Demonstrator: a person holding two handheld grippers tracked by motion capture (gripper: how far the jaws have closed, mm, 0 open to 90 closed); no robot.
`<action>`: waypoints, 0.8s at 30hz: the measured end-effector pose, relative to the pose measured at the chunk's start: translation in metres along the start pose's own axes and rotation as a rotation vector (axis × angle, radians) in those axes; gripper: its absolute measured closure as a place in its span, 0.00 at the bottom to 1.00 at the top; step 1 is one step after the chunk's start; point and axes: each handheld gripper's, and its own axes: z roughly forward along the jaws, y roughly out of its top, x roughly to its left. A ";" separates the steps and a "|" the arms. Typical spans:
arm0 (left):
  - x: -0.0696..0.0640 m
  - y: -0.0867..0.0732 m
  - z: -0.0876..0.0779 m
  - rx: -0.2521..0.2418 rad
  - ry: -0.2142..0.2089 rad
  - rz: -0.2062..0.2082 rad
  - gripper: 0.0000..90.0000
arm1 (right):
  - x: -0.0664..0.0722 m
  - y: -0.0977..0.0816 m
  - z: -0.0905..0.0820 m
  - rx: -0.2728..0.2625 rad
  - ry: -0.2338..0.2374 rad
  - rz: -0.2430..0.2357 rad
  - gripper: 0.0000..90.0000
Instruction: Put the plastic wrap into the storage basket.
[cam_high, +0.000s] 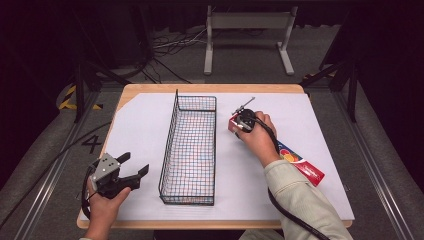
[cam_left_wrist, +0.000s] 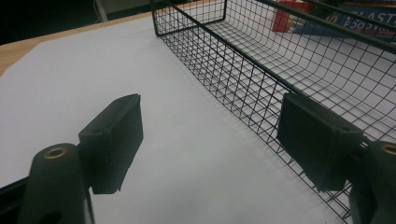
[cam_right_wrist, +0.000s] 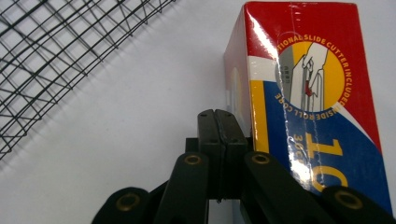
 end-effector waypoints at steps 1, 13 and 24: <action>0.000 0.000 0.000 0.000 0.000 0.000 0.26 | 0.000 0.000 0.000 0.000 0.000 0.000 1.00; 0.000 0.003 0.007 0.002 -0.006 0.000 0.26 | 0.003 -0.021 -0.045 -0.108 0.062 -0.032 0.99; -0.001 0.004 0.008 0.010 -0.004 -0.002 0.26 | -0.033 -0.078 -0.100 -0.192 0.038 0.044 0.99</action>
